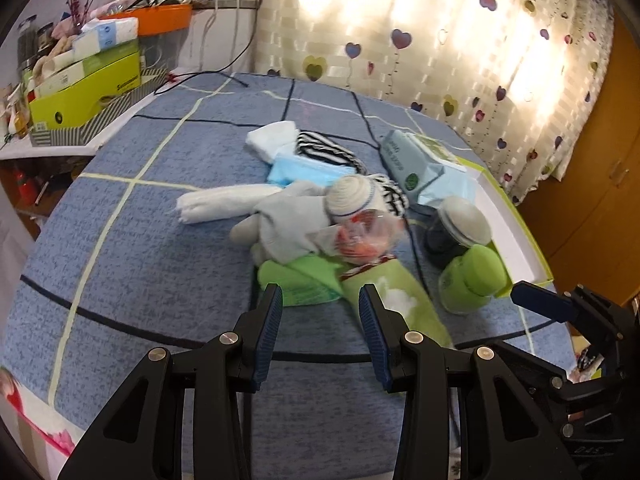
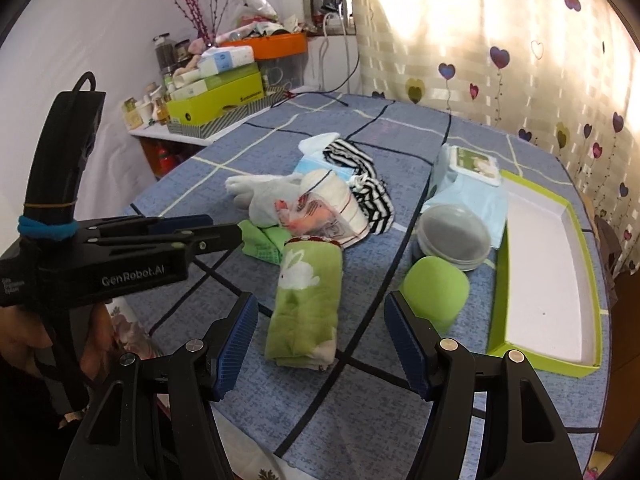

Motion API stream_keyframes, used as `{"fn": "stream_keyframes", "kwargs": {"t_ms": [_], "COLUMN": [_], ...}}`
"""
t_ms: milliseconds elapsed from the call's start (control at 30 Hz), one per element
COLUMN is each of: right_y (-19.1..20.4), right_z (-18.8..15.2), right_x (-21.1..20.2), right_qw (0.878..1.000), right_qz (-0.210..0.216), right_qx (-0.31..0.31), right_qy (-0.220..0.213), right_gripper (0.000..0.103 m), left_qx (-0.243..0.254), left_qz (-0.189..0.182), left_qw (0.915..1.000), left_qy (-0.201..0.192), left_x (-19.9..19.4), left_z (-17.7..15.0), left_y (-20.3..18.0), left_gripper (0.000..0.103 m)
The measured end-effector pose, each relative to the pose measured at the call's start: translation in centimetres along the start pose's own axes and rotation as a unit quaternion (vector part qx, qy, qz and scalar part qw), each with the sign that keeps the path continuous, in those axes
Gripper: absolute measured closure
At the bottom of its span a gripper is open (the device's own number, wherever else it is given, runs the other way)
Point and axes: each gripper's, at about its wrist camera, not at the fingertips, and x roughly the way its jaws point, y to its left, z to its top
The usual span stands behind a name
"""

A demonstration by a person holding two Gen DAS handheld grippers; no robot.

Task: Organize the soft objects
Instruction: 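Lower the right gripper onto the green rabbit-print towel and grasp it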

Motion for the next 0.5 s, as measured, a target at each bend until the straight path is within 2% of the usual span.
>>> {"fn": "stream_keyframes", "kwargs": {"t_ms": [167,500], "right_y": [0.7,1.6], "right_z": [0.3,0.7], "right_x": [1.3,5.7], "right_qw": [1.0,0.998], "right_qz": [0.013,0.016], "right_qx": [-0.004,-0.014], "right_qy": [0.01,0.052], "right_gripper": [0.037,0.037], "left_qx": [0.002,-0.016], "left_qz": [0.001,-0.001], "left_qw": [0.9999,0.9999], "left_qy": [0.01,0.004], "left_x": [0.4,0.5], "left_z": [0.0,0.4], "left_y": [0.8,2.4], "left_gripper": [0.062,0.062]}}
